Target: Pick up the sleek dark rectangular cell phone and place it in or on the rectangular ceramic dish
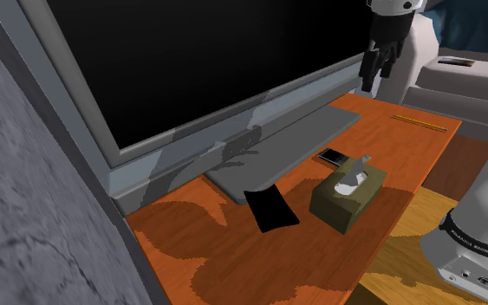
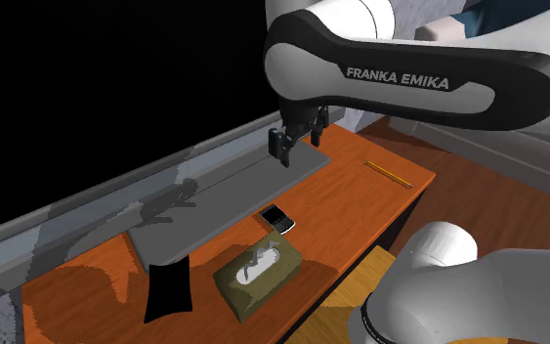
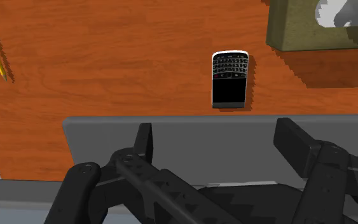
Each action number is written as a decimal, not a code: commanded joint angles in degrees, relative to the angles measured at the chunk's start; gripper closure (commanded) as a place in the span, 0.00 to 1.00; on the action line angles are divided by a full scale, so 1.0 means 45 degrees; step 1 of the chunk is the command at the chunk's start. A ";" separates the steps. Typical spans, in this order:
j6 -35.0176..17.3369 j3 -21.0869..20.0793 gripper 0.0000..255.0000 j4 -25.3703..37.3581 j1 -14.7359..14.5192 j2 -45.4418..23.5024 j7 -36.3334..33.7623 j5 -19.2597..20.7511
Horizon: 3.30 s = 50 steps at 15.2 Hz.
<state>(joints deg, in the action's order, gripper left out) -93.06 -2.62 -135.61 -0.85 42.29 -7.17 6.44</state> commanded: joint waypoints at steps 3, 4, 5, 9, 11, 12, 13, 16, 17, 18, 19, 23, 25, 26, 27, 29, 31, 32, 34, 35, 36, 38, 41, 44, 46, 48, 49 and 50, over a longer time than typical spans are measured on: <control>-0.0856 0.0220 0.00 -0.0700 -0.0115 -0.0174 0.0255 -0.0154; -0.1290 0.0326 0.00 -0.1030 -0.0173 -0.0289 0.0387 -0.0233; -0.1728 0.0431 0.00 -0.1345 -0.0232 -0.0424 0.0524 -0.0313; -0.3528 0.0833 0.00 -0.2463 -0.0491 -0.1172 0.1114 -0.0665; -0.4455 0.1026 0.00 -0.2929 -0.0642 -0.1675 0.1441 -0.0869; -0.4925 0.1120 0.00 -0.3138 -0.0724 -0.1960 0.1616 -0.0982; -0.5399 0.1214 0.00 -0.3329 -0.0813 -0.2266 0.1798 -0.1103; -0.6834 0.1490 0.00 -0.3798 -0.1117 -0.3318 0.2407 -0.1538; -0.7314 0.1583 0.00 -0.3918 -0.1237 -0.3711 0.2634 -0.1712; -0.7463 0.1610 0.00 -0.3951 -0.1274 -0.3837 0.2708 -0.1771; -0.7672 0.1610 0.00 -0.4052 -0.1283 -0.3946 0.2718 -0.1785; -0.8525 0.1621 0.00 -0.4424 -0.1328 -0.4427 0.2759 -0.1848; -0.9087 0.1630 0.00 -0.4639 -0.1362 -0.4775 0.2792 -0.1898; -0.9087 0.1630 0.00 -0.4639 -0.1362 -0.4775 0.2792 -0.1898; -0.9087 0.1629 0.00 -0.4640 -0.1362 -0.4774 0.2792 -0.1898; -0.9087 0.1629 0.00 -0.4639 -0.1362 -0.4775 0.2792 -0.1899; -0.9087 0.1629 0.00 -0.4639 -0.1362 -0.4775 0.2792 -0.1899; -0.9087 0.1629 0.00 -0.4639 -0.1362 -0.4775 0.2792 -0.1899; -0.9085 0.1629 1.00 -0.4639 -0.1362 -0.4773 0.2792 -0.1899; -0.9085 0.1629 1.00 -0.4639 -0.1362 -0.4773 0.2792 -0.1899; -0.9080 0.1633 1.00 -0.4636 -0.1358 -0.4772 0.2797 -0.1896; -0.9092 0.1635 1.00 -0.4646 -0.1357 -0.4773 0.2800 -0.1895; -0.9079 0.1631 1.00 -0.4642 -0.1359 -0.4765 0.2794 -0.1897; -0.8866 0.1622 1.00 -0.4566 -0.1354 -0.4627 0.2769 -0.1879; -0.8431 0.1605 1.00 -0.4406 -0.1337 -0.4351 0.2729 -0.1847; -0.8001 0.1588 1.00 -0.4234 -0.1322 -0.4090 0.2692 -0.1820; -0.7788 0.1580 1.00 -0.4144 -0.1316 -0.3967 0.2675 -0.1808; -0.7576 0.1572 1.00 -0.4051 -0.1309 -0.3848 0.2658 -0.1797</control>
<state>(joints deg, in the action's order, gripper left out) -128.28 4.59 -154.42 -6.70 24.46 5.00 -1.65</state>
